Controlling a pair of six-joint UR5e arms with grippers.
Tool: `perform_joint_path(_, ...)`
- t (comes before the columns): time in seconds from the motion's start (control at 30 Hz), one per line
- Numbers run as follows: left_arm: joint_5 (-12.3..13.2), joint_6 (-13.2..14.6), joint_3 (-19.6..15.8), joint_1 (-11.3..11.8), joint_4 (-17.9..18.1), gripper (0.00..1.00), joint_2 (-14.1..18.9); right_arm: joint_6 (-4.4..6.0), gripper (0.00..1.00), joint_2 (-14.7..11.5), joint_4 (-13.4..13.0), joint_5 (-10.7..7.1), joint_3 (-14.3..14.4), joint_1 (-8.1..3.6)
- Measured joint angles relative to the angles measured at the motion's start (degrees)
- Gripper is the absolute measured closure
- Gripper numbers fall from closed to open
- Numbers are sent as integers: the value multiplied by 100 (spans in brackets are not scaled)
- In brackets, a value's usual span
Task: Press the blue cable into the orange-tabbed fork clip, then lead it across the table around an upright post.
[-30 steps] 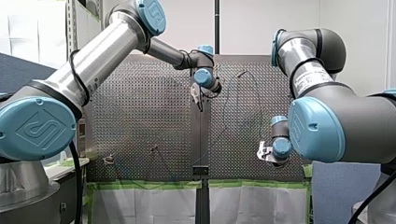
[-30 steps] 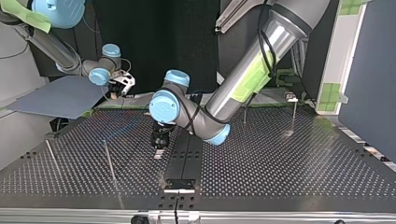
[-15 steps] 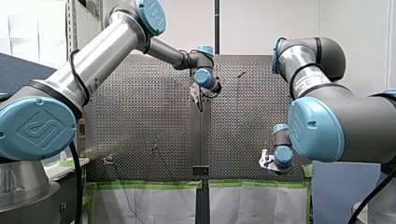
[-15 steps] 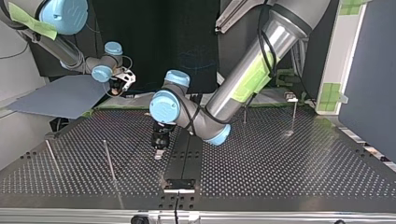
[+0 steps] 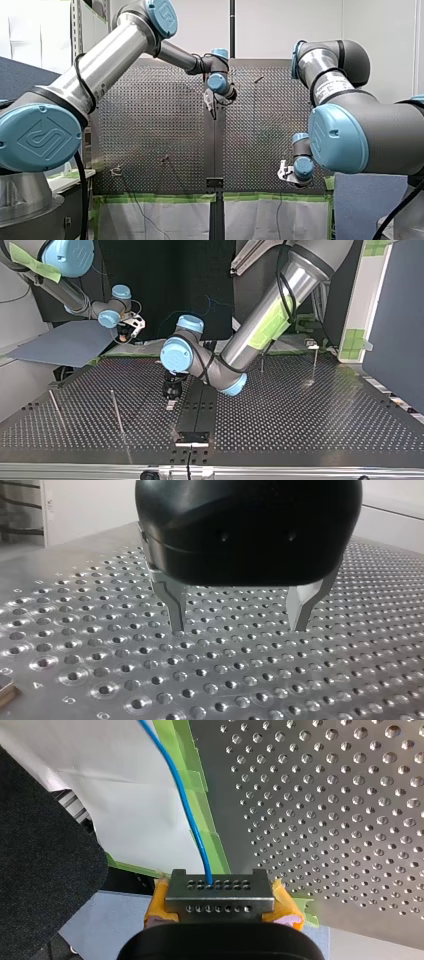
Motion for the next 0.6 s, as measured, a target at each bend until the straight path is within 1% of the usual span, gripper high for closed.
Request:
perform_joint_path(0.13, 1, 74, -2, -9, -98, 1, 0, -62, 100, -29, -12, 1, -5, 0)
perform_joint_path(0.2, 1, 95, -5, -9, -133, 1, 0, -95, 100, -75, -11, -5, -6, 8)
perform_joint_path(0.3, 1, 107, -2, -6, -160, 1, 0, -113, 100, -187, 4, -17, -5, 39)
perform_joint_path(0.37, 1, 113, -2, -6, -167, 1, 0, -101, 100, -298, 23, -23, -5, 63)
perform_joint_path(0.6, -1, 119, -1, -9, -172, 1, 0, -10, 100, -720, 177, -40, -5, 112)
